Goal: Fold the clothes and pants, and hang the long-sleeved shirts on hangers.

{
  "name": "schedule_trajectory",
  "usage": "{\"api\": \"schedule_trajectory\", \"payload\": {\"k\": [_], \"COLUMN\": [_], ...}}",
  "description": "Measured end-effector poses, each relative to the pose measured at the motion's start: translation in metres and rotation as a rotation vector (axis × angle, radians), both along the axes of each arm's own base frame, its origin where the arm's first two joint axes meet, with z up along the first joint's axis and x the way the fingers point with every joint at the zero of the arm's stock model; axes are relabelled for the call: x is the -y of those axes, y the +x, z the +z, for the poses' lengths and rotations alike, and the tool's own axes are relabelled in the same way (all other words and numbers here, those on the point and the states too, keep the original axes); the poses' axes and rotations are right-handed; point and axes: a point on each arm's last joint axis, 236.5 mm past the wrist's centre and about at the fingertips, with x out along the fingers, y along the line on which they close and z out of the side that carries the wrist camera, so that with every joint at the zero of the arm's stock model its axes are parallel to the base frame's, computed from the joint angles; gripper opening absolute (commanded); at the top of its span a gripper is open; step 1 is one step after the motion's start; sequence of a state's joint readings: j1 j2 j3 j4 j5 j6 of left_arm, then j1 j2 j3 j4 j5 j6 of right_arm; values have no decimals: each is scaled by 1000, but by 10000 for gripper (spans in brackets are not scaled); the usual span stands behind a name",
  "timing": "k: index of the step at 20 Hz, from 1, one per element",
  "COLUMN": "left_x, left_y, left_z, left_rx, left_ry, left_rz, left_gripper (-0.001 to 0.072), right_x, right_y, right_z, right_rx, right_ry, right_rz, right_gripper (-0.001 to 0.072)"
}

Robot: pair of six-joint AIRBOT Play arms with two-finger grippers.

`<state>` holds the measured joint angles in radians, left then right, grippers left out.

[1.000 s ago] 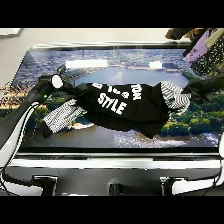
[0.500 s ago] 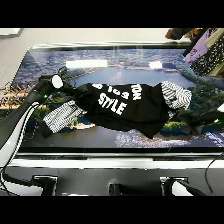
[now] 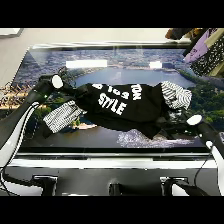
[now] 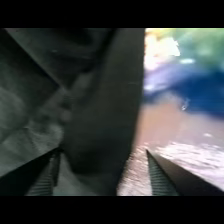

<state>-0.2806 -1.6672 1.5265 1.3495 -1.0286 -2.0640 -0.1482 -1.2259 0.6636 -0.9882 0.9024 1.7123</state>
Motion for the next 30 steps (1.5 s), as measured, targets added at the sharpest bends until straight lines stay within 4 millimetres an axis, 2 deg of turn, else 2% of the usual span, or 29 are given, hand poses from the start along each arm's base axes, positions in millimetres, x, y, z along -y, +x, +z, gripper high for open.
{"api": "schedule_trajectory", "payload": {"k": [1, 3, 4, 6, 8, 10, 11, 13, 15, 17, 19, 21, 24, 26, 28, 30], "left_x": [0, -1, -2, -6, -12, -19, -23, -32, -42, -51, -60, -68, -79, -85, -91, -95], "left_y": [0, 0, 2, 13, 29, 40, 41, 32, 8, -27, -68, -112, -172, -203, -221, -228], "left_z": [0, 3, 10, 39, 87, 153, 189, 272, 343, 403, 450, 485, 516, 525, 526, 524], "left_rx": [-1, 4, 20, 96, 214, 361, 436, 610, 759, 886, 986, 1064, 1136, 1153, 1144, 1130], "left_ry": [0, 0, 0, -2, -8, -22, -30, -51, -65, -79, -90, -98, -103, -114, -125, -132], "left_rz": [-1, -2, -9, -30, -49, -52, -51, -42, -37, -33, -31, -34, -41, -30, -8, 15], "left_gripper": [22, 20, 20, 20, 22, 22, 22, 22, 23, 23, 23, 23, 22, 22, 22, 21], "right_x": [-10, -22, -23, -14, 4, 30, 46, 74, 93, 99, 99, 94, 89, 87, 87, 90], "right_y": [1, 8, 17, 50, 90, 122, 132, 132, 108, 66, 14, -42, -113, -150, -166, -168], "right_z": [-4, -1, 7, 48, 114, 204, 257, 359, 456, 537, 597, 640, 673, 687, 692, 695], "right_rx": [-3, 20, 50, 176, 344, 541, 648, 842, 1031, 1201, 1339, 1451, 1557, 1611, 1630, 1637], "right_ry": [12, 24, 23, -1, -40, -103, -145, -232, -323, -417, -506, -586, -691, -737, -750, -741], "right_rz": [9, 28, 32, 36, 22, -4, -33, -97, -153, -199, -246, -291, -352, -397, -426, -450], "right_gripper": [33, 32, 32, 32, 32, 32, 32, 32, 32, 32, 32, 32, 33, 33, 33, 33]}}
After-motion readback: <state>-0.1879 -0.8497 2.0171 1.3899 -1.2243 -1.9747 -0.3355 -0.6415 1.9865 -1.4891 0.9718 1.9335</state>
